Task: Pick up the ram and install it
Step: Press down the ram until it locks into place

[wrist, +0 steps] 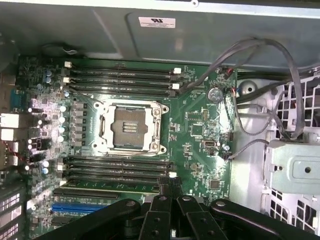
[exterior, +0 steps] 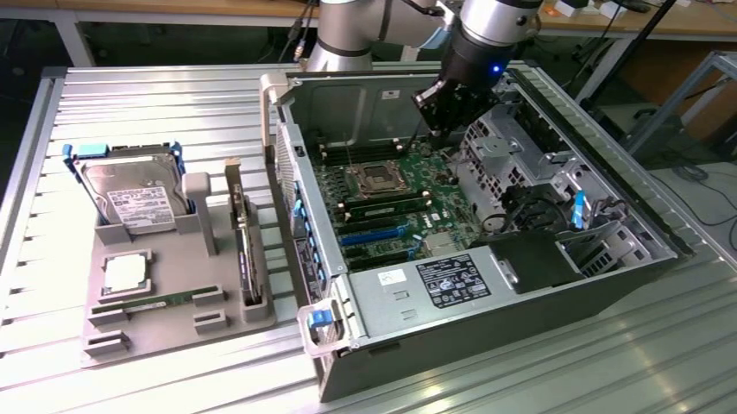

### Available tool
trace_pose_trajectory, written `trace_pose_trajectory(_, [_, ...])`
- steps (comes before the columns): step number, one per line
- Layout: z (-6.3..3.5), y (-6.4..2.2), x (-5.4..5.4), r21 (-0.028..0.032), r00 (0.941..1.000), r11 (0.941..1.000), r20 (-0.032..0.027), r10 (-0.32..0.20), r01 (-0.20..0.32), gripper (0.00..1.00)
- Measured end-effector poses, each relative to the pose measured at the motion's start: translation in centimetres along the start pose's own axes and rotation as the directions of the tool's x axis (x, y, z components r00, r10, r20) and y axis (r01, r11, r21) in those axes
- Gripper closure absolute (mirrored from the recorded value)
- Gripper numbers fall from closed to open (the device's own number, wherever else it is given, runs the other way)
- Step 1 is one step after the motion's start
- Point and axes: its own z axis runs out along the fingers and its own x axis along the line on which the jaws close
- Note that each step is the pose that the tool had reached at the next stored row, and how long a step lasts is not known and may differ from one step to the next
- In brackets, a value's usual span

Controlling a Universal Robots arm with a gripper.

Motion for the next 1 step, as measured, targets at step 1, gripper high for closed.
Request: trace_pose_trajectory(1, [0.00, 0.00, 0.00, 0.0000, 1.0000, 1.0000, 0.0005, 0.002, -0.002, 0.90])
